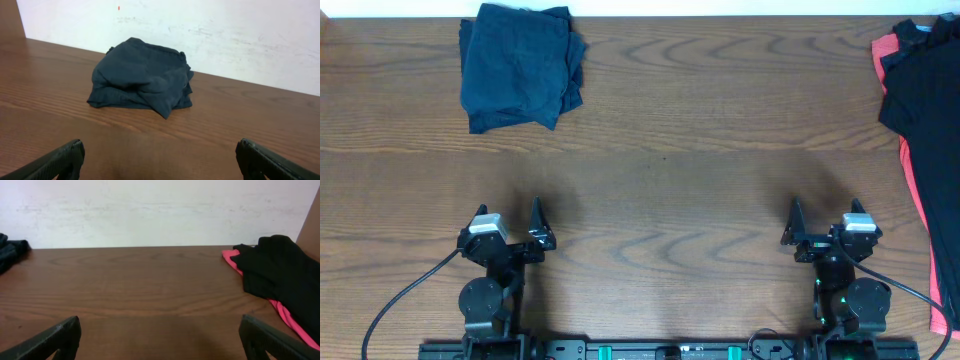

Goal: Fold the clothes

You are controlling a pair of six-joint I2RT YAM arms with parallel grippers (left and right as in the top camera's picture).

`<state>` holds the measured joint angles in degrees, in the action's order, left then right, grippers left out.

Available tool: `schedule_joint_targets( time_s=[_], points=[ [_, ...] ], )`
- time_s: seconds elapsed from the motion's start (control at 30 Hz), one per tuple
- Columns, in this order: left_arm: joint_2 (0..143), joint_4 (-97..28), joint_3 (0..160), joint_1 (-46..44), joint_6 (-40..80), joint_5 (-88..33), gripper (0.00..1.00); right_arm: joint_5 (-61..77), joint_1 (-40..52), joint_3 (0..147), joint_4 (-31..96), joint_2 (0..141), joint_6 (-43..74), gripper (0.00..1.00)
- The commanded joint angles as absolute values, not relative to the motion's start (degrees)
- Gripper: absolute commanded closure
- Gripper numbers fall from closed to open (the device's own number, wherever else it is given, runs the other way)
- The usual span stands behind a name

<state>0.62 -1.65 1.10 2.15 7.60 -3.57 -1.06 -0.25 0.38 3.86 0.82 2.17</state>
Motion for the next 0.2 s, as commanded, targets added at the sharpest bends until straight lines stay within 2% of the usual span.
schedule_joint_targets(
  time_s=[0.0, 0.17],
  points=[
    [0.25, -3.77, 0.23, 2.35, 7.31, -3.38, 0.02, -1.69, -0.58, 0.32, 4.1, 0.27, 2.74, 0.01],
    [0.25, -3.77, 0.23, 2.35, 7.31, -3.38, 0.02, -1.67, -0.58, 0.32, 4.1, 0.27, 2.74, 0.01]
  ],
)
